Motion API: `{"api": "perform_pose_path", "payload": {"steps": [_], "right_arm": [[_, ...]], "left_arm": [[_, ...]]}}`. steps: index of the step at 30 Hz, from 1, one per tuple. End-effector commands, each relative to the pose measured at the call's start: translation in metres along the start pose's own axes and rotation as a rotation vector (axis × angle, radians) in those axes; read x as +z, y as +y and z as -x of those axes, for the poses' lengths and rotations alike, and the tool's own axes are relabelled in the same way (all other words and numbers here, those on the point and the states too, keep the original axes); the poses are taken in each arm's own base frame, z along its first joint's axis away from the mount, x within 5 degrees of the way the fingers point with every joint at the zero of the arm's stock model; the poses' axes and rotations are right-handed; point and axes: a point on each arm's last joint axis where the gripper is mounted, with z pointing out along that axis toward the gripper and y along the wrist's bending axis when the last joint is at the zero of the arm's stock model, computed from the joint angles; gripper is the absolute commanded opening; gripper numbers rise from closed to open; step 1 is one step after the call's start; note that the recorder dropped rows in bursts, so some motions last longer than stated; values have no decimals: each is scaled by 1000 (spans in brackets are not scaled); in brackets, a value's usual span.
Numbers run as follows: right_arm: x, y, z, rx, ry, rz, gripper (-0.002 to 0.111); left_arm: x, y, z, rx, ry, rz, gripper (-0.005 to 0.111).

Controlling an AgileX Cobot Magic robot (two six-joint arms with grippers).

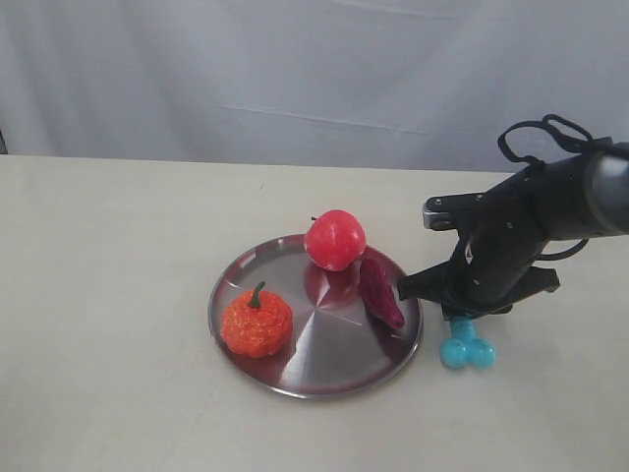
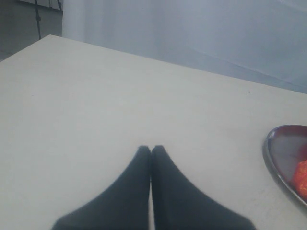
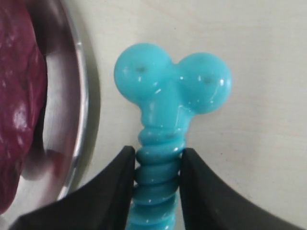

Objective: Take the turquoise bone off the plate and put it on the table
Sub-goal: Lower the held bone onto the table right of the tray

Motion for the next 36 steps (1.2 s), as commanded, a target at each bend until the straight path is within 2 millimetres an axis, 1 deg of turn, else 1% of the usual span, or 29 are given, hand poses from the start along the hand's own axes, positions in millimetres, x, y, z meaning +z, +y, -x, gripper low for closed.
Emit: {"api": "perform_pose_path", "payload": {"steps": [1, 13, 27, 34, 35, 36], "right_arm": [[1, -3, -1, 5, 8, -10, 0], [1, -5, -4, 5, 46, -31, 0], [1, -4, -3, 7, 30, -21, 0], [1, -4, -3, 35, 30, -22, 0], [1, -4, -3, 35, 30, -22, 0], [1, -4, -3, 35, 30, -22, 4]], "left_arm": [[0, 0, 0, 0, -3, -5, 0], [0, 0, 0, 0, -3, -5, 0], [0, 0, 0, 0, -3, -5, 0], [0, 0, 0, 0, -3, -5, 0], [0, 0, 0, 0, -3, -5, 0], [0, 0, 0, 0, -3, -5, 0]]}}
